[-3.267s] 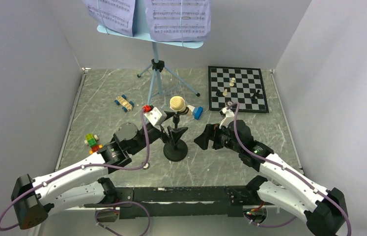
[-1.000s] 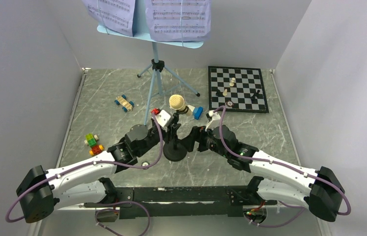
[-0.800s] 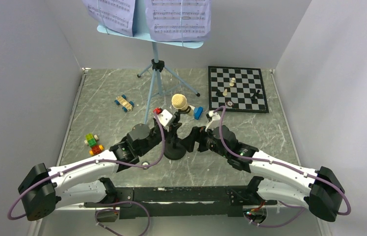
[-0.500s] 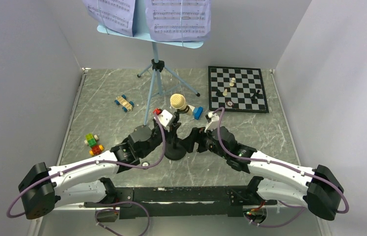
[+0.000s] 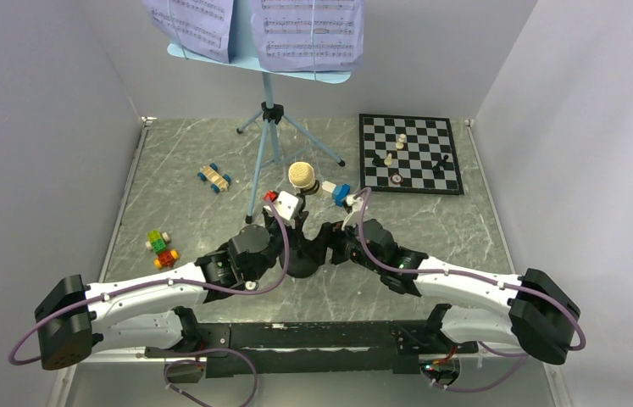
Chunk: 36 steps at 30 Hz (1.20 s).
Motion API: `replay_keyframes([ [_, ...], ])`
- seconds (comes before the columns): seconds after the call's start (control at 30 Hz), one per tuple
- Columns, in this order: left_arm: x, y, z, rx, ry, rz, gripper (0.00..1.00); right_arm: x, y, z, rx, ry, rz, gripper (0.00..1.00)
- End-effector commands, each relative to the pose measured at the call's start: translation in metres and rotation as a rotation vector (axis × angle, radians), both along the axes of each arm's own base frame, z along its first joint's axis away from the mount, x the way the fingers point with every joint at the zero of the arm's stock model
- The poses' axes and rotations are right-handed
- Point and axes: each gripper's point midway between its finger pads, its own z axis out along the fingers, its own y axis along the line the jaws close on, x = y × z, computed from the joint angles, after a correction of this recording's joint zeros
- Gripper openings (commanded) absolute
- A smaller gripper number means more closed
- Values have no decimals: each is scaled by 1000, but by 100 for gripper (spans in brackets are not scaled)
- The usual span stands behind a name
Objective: Pack up the instrument practice props
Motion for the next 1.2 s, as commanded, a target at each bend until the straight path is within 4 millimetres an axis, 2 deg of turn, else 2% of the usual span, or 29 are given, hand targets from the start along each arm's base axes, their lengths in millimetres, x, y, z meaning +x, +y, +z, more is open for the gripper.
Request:
replay_keyframes([
  [0.0,6,6,11,-18,0,68,0,9,18,34,73,-79,19,74],
  [0.27,5,7,8,-12,4,72,0,15,32,35,69,-88,38,69],
  [0.5,3,7,6,-9,5,71,0,18,39,30,43,-90,49,50],
  [0.63,3,8,4,-7,9,74,0,19,42,25,21,-92,59,28],
  [0.77,4,11,3,4,10,83,0,19,40,17,-27,-103,63,0],
  [0.9,5,13,1,18,14,96,0,21,28,7,-114,-161,36,0],
  [1.17,4,13,-7,29,19,92,0,30,-8,-8,-369,-401,-62,0],
])
